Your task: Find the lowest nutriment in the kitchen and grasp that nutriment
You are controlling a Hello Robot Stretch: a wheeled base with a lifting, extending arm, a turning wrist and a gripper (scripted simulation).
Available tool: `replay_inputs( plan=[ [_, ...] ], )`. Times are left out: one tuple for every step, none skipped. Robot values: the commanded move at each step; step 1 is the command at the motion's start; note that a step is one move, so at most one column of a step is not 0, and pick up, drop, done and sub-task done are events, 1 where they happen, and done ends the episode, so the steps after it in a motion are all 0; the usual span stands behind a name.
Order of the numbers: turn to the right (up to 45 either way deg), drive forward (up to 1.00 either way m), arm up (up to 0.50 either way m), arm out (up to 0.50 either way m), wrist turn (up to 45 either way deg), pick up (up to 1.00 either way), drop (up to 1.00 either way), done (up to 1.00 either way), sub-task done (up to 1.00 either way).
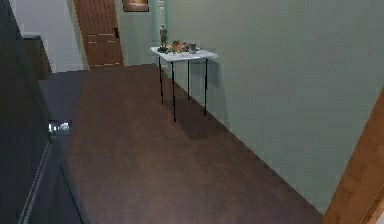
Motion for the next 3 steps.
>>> replay_inputs(
  plan=[
    [-15.0,0.0,0.0,0.0,0.0,0.0,0.0,0.0,0.0],
    [0.0,0.9,0.0,0.0,0.0,0.0,0.0,0.0,0.0],
    [-6.0,0.0,0.0,0.0,0.0,0.0,0.0,0.0,0.0]
  ],
)
